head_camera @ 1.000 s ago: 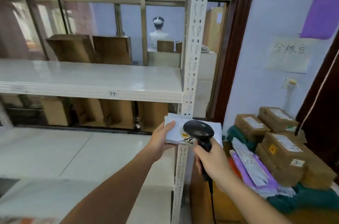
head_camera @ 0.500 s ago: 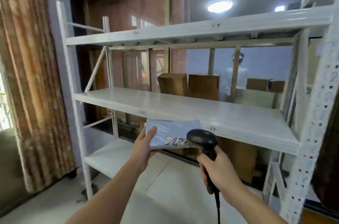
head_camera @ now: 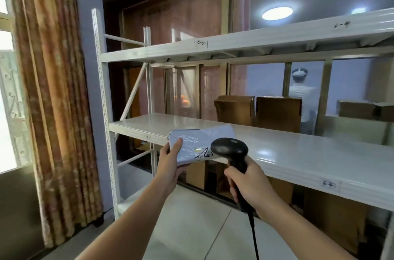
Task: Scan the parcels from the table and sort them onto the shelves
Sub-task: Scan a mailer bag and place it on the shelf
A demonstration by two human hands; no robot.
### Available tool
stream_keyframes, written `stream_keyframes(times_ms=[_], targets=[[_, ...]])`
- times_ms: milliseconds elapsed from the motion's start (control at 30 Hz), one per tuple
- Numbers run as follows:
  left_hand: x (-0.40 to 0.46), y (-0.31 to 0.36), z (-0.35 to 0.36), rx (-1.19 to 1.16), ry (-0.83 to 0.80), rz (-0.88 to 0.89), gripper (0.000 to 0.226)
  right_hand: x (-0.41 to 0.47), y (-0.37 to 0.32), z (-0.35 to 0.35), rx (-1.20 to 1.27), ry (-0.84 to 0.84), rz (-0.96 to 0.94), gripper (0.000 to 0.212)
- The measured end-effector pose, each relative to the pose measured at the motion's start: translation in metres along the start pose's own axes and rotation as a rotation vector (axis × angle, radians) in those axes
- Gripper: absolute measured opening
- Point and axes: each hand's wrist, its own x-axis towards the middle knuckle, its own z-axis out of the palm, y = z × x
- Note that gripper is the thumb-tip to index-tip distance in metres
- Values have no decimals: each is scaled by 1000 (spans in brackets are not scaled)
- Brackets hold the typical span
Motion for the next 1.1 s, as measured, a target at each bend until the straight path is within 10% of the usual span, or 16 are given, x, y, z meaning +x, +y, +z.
stream_keyframes(times_ms=[533,700,933,1100], targets=[[293,-19,-20,171,-214,-166,62,225,32,59,-47,199,69,4],[383,-32,-31,463,-389,-110,147,272,41,78,-137,274,108,6],[479,-47,-14,641,-678,0,77,320,42,121,-95,395,225,14],[526,-68,6,808,-732,107,71,333,42,145,-74,501,258,9]])
